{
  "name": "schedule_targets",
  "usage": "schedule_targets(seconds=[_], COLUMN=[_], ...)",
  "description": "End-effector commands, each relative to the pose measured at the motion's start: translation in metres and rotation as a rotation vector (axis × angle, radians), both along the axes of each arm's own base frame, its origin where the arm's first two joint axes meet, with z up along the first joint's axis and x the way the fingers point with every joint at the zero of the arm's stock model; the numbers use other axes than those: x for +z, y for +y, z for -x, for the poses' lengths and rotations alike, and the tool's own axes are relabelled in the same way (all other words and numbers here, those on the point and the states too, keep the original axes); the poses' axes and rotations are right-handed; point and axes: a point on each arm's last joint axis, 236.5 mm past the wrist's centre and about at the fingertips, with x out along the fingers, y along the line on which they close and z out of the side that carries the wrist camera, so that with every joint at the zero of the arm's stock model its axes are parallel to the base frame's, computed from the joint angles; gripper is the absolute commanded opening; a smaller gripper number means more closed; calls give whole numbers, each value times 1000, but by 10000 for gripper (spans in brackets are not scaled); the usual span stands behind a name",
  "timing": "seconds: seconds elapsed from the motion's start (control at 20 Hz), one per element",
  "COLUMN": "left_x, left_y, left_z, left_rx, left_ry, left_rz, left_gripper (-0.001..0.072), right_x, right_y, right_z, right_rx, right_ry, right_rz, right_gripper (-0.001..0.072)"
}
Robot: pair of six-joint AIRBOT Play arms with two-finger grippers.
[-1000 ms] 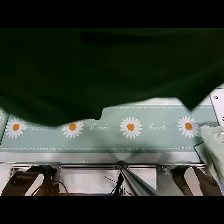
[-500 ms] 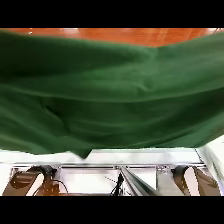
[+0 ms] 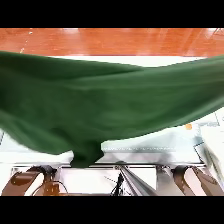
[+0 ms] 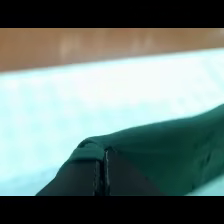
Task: Fold the shirts.
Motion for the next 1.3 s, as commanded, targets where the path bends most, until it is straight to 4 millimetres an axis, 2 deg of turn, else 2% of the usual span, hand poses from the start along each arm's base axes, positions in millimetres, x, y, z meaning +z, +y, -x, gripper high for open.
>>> schedule_targets(seconds=[0.0, 0.15, 0.3, 0.45, 0.6, 0.75, 0.9, 1.0, 1.1, 1.15, 1.25], left_x=[-67, -101, -148, -214, -278, -328, -354, -366, -370, -370, -375], left_y=[3, 5, 8, 8, 7, 2, -6, -9, -9, -9, -13], left_z=[-62, -131, -194, -242, -277, -297, -312, -319, -316, -307, -273], left_rx=[-13, -5, 17, 41, 67, 80, 93, 47, 10, -9, -90], left_ry=[179, 176, 224, 322, 398, 449, 448, 412, 412, 448, 589], left_rz=[-38, -51, -48, -28, -8, 0, 14, -42, -79, -82, -96], left_gripper=[21, 23, 24, 24, 25, 25, 25, 25, 25, 25, 24], right_x=[-79, -119, -168, -212, -254, -299, -340, -356, -360, -359, -357], right_y=[-18, -5, -6, -10, -15, -19, -20, -12, -8, -7, -7], right_z=[-52, -140, -207, -250, -286, -308, -320, -321, -316, -307, -281], right_rx=[37, 81, 62, 41, 19, 0, -16, -13, -2, 8, 48], right_ry=[300, 274, 261, 260, 245, 265, 297, 319, 347, 380, 470], right_rz=[114, 105, 50, 14, -3, -18, -45, -90, -101, -104, -101], right_gripper=[17, 18, 18, 19, 19, 19, 19, 18, 19, 19, 19])
